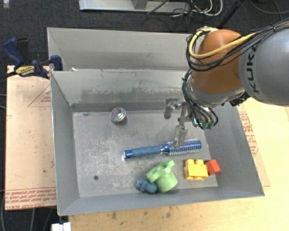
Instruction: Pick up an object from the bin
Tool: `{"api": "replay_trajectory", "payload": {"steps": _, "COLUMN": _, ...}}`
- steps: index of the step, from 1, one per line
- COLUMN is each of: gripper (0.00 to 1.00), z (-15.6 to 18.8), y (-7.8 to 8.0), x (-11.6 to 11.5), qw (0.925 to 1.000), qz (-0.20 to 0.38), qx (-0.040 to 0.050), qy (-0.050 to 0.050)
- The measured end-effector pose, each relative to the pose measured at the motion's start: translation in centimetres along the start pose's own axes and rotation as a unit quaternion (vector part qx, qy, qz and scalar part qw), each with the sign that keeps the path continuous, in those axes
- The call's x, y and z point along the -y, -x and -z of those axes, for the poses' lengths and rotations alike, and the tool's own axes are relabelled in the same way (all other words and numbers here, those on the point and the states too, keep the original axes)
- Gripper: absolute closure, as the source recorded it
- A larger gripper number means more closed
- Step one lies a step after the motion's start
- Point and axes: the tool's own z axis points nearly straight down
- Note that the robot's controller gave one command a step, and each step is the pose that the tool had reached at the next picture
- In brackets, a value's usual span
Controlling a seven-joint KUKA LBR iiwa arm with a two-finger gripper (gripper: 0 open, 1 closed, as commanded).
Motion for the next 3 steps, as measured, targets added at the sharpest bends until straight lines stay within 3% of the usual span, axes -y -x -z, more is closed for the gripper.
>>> {"api": "replay_trajectory", "payload": {"steps": 1, "gripper": 0.0, "z": -11.6, "y": -3.7, "x": 3.4, "qw": 0.9961, "qz": 0.088, "qx": 0.0008, "qy": 0.0}}
{"api": "replay_trajectory", "payload": {"steps": 2, "gripper": 1.0, "z": -11.4, "y": -3.5, "x": 3.3, "qw": 0.9961, "qz": 0.088, "qx": 0.003, "qy": 0.0}}
{"api": "replay_trajectory", "payload": {"steps": 3, "gripper": 1.0, "z": 5.1, "y": -0.6, "x": 3.3, "qw": 0.9953, "qz": 0.096, "qx": 0.0083, "qy": -0.001}}
